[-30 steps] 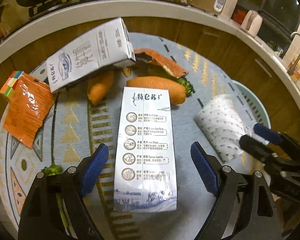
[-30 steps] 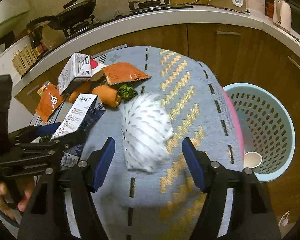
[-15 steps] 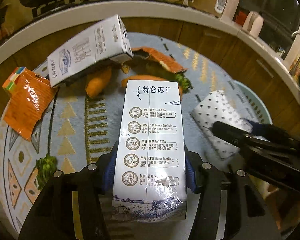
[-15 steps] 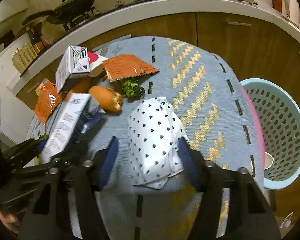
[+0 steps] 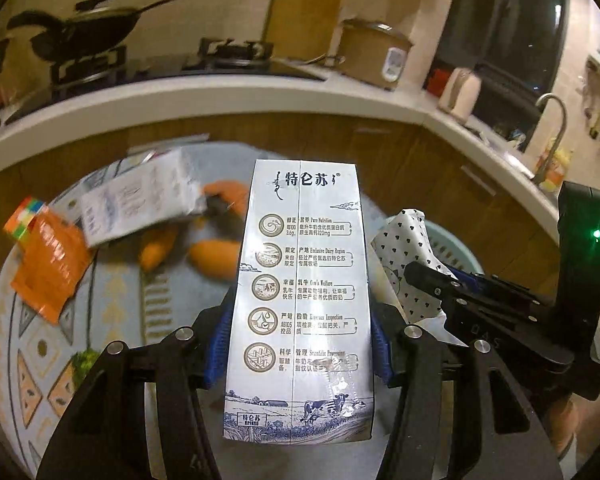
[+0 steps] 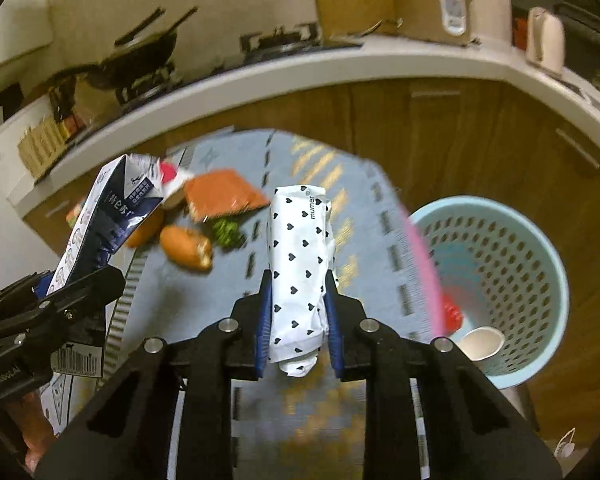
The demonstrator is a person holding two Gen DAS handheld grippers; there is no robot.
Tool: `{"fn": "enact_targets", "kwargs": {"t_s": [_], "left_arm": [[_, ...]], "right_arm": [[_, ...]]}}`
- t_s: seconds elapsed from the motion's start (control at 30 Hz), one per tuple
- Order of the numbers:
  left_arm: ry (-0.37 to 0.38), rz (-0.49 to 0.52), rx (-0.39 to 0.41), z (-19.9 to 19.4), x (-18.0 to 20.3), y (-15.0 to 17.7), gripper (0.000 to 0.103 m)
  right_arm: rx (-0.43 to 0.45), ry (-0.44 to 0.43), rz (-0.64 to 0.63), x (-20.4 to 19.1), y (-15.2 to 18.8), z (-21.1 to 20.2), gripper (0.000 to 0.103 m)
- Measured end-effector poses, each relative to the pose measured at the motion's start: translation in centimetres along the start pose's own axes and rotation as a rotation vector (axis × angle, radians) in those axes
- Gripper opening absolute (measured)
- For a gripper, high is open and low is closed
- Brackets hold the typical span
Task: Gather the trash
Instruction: 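Move both items over the blue basket and open both tools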
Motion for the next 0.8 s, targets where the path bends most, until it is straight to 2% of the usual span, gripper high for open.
{"fn": "enact_targets", "kwargs": {"t_s": [0.2,0.4,0.63,0.8], "left_arm": [[0.073,0.036,0.02,2.2,4.0,-2.1,0.053],[0.134,0.076,0.01,5.0,7.6,-2.8,0.053],[0.211,0.124,-0.046,9.5,12.4,-2.7,0.053],[0.244,0.146,-0.108,12.9,14.8,-1.7,0.053]], "right_arm": [[0.083,0.083,0.028,3.9,-1.8,-2.7,0.021],[0.111,0.153,0.097,8.6,-2.4,-3.7,0.021],[0.086,0.226,0.205,14.7,-1.6,-3.3,0.021],[0.033,0.265,0.268,18.0,0.0,-2.2,0.021]]}}
Point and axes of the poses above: each gripper's, at about its wrist camera, not at the fingertips, and z roughly the way its jaws point, x to its right, y to its underside, the point moved 2 cm from there along z, roughly the way its jaws point, and after that the axes turned 7 degrees about x, right-handed, at the moved point
